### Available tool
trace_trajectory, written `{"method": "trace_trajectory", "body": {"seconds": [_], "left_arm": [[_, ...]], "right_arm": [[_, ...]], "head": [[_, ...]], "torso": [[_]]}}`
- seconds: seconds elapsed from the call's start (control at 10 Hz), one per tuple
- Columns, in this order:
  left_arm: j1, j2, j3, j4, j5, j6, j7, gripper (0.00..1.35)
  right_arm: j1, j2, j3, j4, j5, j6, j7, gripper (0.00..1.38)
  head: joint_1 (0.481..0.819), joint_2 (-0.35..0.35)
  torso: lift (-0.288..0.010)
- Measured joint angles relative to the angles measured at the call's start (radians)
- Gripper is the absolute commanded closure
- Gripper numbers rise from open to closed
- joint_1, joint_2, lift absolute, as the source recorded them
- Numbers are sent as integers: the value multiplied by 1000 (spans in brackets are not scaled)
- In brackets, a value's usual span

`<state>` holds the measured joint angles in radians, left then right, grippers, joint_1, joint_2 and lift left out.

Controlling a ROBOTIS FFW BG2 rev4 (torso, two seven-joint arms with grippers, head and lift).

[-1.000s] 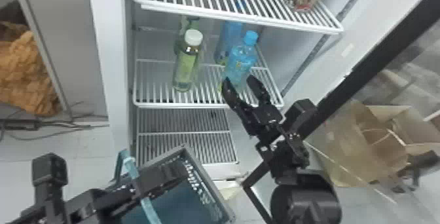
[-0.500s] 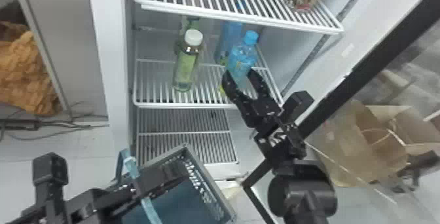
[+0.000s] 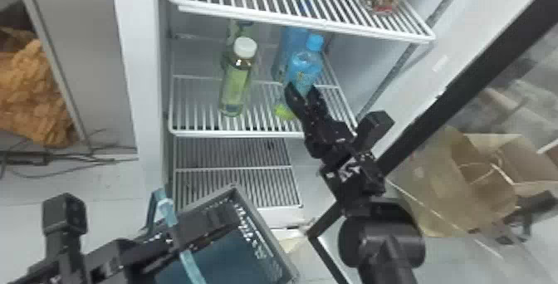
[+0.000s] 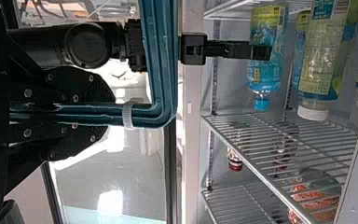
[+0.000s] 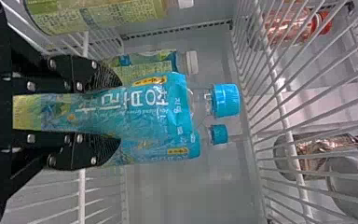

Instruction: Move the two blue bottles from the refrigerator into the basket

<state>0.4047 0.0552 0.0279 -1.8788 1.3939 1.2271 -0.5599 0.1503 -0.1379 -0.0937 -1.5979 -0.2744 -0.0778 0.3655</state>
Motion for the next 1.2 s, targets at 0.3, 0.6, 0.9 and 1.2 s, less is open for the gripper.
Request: {"method": "trace_trajectory", "body": {"seconds": [0.3,0.6,0.9,1.2], "left_arm": [[-1,0,0,0,0,-2,0,1197],[-1,0,-2,0,1,-5,0,1197],[0,0,-3,0,3,-5,0,1197],[0,1,-3,0,4,-8,0,1197]], "right_arm": [[14,0,0,-14,4,2,1,1274],[96,-3,-11,-136,-19,2,1,1274],[227,-3,-38,-308,-56,31,1,1273],[405,10,-69,-498,-103,123,3,1274]], "head": [[695,-350],[695,-350],[695,-350],[695,-350]], "torso": [[-216],[-216],[-216],[-216]]}}
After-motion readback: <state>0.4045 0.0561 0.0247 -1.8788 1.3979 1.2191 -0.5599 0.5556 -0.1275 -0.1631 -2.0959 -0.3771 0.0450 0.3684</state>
